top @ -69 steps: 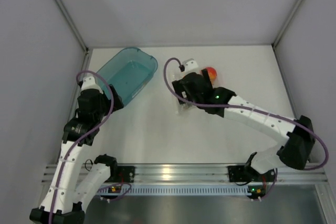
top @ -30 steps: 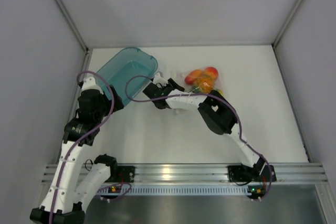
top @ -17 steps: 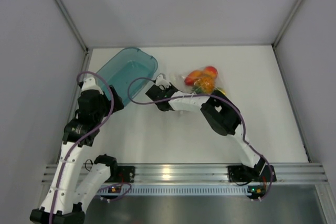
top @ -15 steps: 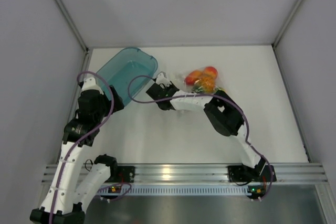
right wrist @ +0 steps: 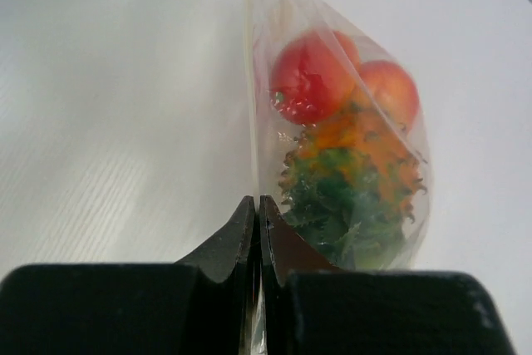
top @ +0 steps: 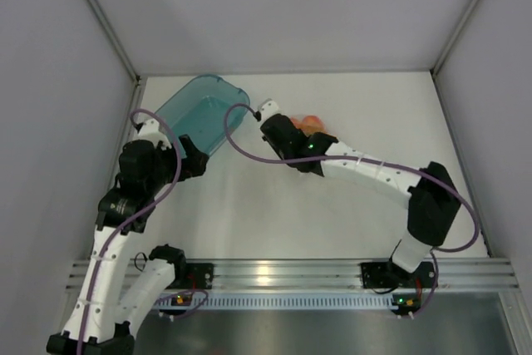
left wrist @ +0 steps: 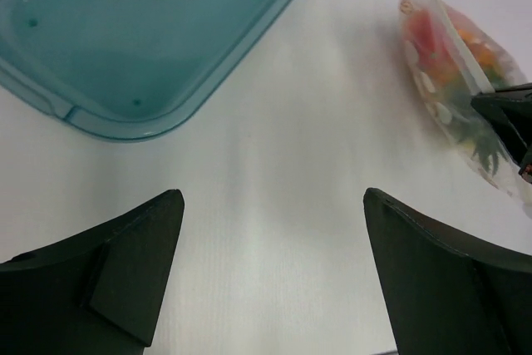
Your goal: Open the zip-top bag and remove the fake food
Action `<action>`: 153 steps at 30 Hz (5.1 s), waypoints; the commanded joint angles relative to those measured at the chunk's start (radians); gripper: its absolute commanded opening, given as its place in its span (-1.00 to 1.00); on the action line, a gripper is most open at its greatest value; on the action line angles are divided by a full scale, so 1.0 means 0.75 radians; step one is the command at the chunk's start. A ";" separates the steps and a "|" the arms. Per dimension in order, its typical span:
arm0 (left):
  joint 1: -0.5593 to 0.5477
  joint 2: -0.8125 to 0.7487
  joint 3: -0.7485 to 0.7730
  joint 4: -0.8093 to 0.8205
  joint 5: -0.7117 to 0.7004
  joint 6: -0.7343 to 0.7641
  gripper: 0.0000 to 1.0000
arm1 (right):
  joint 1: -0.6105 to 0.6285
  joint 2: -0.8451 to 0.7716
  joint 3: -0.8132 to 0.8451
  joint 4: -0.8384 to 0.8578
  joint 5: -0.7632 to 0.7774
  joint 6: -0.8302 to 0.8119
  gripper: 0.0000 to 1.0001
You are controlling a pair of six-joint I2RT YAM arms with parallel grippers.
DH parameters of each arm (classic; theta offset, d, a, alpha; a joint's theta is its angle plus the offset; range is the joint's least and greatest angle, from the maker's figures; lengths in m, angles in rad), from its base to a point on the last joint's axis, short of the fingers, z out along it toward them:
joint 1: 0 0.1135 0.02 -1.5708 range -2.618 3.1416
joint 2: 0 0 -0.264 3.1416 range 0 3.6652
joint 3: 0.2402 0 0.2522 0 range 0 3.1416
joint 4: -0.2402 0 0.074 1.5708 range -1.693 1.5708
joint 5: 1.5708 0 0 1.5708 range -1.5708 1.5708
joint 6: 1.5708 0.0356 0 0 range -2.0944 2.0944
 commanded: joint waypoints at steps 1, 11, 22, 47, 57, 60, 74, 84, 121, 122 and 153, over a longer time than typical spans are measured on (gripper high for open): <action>0.001 0.061 0.115 0.146 0.308 -0.002 0.90 | -0.006 -0.215 -0.072 0.012 -0.249 -0.140 -1.00; -0.132 0.368 0.212 0.755 0.869 -0.113 0.87 | -0.006 -0.510 -0.144 -0.214 -0.472 -0.306 -1.00; -0.417 0.621 0.226 1.001 0.998 0.509 0.70 | -0.010 -0.790 -0.295 -0.241 -0.652 -0.304 -1.00; -0.648 0.892 0.263 0.883 1.319 0.783 0.33 | -0.010 -0.862 -0.185 -0.305 -0.865 -0.418 -1.00; -0.650 0.872 0.265 0.860 1.233 0.773 -1.00 | -0.010 -0.862 -0.207 -0.268 -0.828 -0.410 -0.92; -0.648 0.825 0.236 0.860 1.188 0.769 -1.00 | -0.008 -0.896 -0.248 -0.217 -0.814 -0.390 -0.49; -0.650 0.604 0.240 0.860 1.078 0.659 -1.00 | -0.028 -1.571 -0.672 0.180 -0.609 -0.105 0.76; -0.650 0.542 0.300 0.862 1.194 0.608 -1.00 | -0.028 -1.774 -0.770 0.325 -0.889 -0.066 0.51; -0.648 0.661 0.332 0.905 1.174 0.605 -0.75 | -0.028 -1.664 -0.842 0.366 -0.763 -0.154 -1.00; -0.648 0.673 0.345 0.905 1.196 0.603 -0.70 | -0.028 -1.651 -0.840 0.366 -0.761 -0.154 -1.00; -0.840 0.880 0.525 0.905 1.415 0.714 -0.21 | -0.028 -1.500 -0.752 0.268 -0.947 -0.189 -1.00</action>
